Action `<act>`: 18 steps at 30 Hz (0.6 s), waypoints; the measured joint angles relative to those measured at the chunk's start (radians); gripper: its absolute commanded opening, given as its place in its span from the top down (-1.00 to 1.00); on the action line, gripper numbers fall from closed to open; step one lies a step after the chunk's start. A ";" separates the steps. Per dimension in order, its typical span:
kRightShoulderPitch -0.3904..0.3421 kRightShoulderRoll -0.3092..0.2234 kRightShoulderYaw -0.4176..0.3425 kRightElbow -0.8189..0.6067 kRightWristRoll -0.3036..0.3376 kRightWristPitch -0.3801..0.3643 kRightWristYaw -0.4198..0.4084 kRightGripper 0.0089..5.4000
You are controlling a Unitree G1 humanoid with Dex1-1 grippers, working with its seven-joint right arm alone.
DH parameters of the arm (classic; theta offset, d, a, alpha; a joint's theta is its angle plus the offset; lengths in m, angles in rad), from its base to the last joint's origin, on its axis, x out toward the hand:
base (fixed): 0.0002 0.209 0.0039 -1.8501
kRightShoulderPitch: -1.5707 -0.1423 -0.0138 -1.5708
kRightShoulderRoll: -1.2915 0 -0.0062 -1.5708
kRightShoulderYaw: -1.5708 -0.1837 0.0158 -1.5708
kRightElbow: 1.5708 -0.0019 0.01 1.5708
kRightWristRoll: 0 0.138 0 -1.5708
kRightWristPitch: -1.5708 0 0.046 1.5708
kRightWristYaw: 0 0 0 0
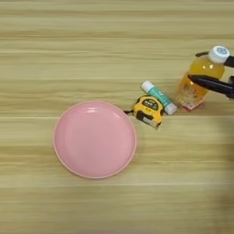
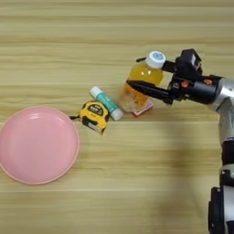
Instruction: Move the objects on the table
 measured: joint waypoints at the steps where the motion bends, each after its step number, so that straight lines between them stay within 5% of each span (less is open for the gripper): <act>1: -0.015 0.000 0.008 -0.009 -0.003 0.012 -0.006 -0.32; 7: -0.069 0.014 0.076 -0.010 -0.094 0.011 -0.099 -0.32; 18: -0.151 0.144 0.173 0.124 -0.190 0.012 -0.178 -0.32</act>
